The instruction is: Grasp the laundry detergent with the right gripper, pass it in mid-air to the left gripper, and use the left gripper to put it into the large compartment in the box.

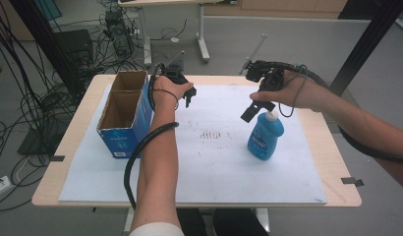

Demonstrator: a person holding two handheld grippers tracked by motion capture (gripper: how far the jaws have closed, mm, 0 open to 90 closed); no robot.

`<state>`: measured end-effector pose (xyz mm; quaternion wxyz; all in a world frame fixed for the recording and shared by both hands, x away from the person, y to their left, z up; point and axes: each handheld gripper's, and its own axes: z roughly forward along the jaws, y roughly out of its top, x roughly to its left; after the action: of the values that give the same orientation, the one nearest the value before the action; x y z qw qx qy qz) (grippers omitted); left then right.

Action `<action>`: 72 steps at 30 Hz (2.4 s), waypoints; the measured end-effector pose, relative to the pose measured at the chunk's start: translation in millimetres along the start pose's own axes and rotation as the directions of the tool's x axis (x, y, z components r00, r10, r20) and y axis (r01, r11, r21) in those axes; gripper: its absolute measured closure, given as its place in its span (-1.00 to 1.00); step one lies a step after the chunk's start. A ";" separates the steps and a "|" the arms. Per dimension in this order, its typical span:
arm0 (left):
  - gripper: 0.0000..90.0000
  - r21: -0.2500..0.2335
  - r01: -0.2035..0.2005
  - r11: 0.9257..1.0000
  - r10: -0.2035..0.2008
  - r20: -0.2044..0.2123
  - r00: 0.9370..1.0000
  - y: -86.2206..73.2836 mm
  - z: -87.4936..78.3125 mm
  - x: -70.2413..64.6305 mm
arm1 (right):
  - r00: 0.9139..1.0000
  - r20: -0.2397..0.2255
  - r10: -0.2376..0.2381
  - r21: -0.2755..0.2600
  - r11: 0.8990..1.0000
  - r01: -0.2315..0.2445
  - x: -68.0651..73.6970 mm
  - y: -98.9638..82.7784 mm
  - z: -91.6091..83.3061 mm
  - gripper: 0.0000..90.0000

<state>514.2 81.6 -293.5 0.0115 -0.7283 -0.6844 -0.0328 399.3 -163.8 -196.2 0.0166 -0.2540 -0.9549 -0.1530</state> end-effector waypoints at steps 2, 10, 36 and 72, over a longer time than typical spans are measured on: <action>-0.86 0.001 0.001 1.000 -0.001 -0.002 1.000 -0.4 0.1 0.2 | 1.000 0.001 0.003 -0.001 1.000 -0.003 -0.1 0.1 -0.4 -0.81; -0.86 -0.001 0.004 1.000 -0.004 -0.003 1.000 -1.4 -0.6 -0.1 | 1.000 0.002 0.008 -0.006 1.000 -0.008 -0.1 -3.3 -1.5 -0.81; -0.86 -0.017 -0.002 1.000 0.002 -0.004 1.000 -8.7 -11.8 -2.6 | 0.996 0.037 0.080 -0.021 0.997 -0.079 -13.0 -53.5 -20.9 -0.81; -0.86 -0.025 -0.012 1.000 0.012 -0.012 1.000 -15.4 -17.1 -6.6 | 0.979 0.072 0.192 -0.100 0.978 -0.185 -34.9 -134.7 5.9 -0.87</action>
<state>497.9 74.9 -277.3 0.0067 -0.7324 -0.6794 -0.0455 363.9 -289.8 -243.9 -0.0197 -0.3500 -0.9182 -0.1843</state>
